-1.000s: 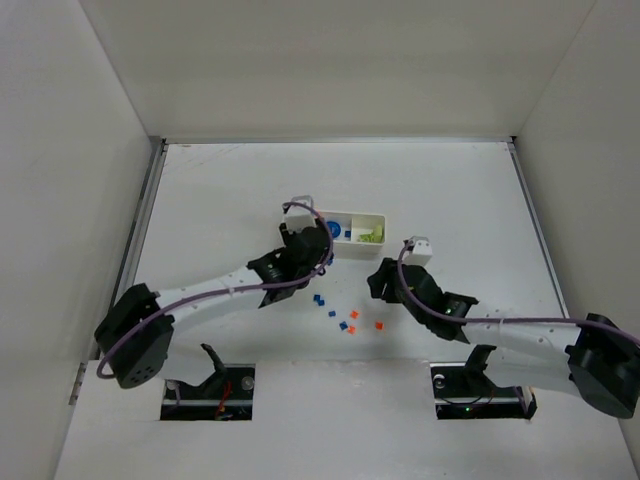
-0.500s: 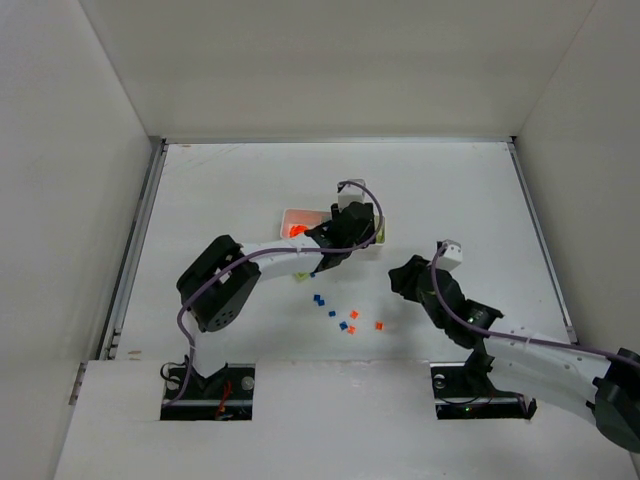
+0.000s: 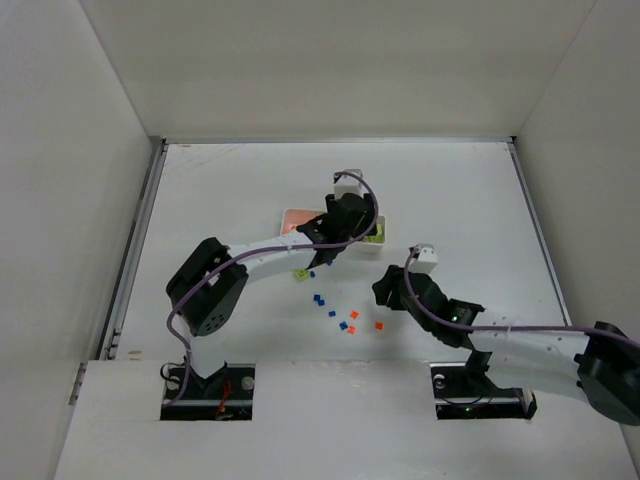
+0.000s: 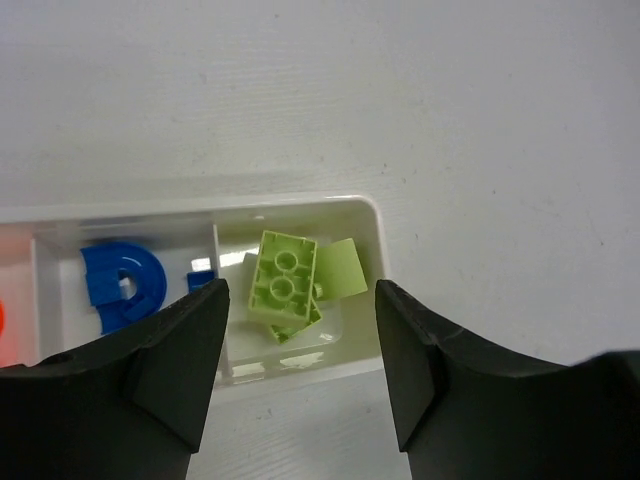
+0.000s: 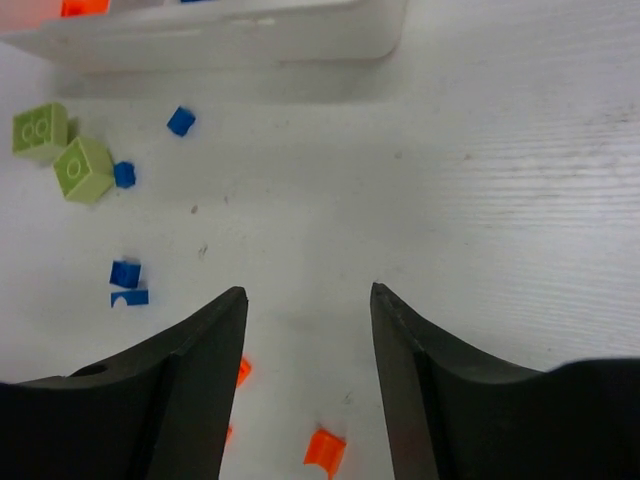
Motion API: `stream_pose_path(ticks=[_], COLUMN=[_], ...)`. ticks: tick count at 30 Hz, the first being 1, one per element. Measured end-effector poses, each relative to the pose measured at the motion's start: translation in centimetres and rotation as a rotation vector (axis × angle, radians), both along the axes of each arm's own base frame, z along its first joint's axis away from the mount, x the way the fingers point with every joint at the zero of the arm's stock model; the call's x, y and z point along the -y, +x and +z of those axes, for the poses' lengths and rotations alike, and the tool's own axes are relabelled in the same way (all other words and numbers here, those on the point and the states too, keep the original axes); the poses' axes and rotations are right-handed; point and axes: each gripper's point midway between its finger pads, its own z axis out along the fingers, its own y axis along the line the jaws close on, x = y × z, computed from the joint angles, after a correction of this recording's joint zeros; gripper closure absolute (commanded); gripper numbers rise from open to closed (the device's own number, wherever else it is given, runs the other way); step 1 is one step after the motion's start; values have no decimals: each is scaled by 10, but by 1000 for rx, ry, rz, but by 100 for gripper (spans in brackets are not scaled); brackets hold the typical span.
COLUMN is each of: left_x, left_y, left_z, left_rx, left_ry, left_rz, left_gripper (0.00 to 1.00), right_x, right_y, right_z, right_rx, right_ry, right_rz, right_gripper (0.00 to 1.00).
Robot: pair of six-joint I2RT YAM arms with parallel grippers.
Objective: Sort the legos into containers by color
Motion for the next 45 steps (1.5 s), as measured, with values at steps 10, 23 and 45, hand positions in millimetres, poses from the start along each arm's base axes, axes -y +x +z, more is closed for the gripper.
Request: stream_pose_path(ticks=[10,23,45], left_x=[-99,-228,-247], left_y=[-37,-105,-143], left_z=[27,-12,-48], left_rx=[47,12,-90], left_ry=[-45,-45,-54], left_rz=[111,327,350], left_gripper=[49,51,53], right_x=[-84,-150,-159], right_y=[-4,-27,-18], right_z=[4,-31,-45], right_rx=[13,-43,-58], right_ry=[-109,-206,-296], right_rz=[224,413,387], right_gripper=[44,41,77])
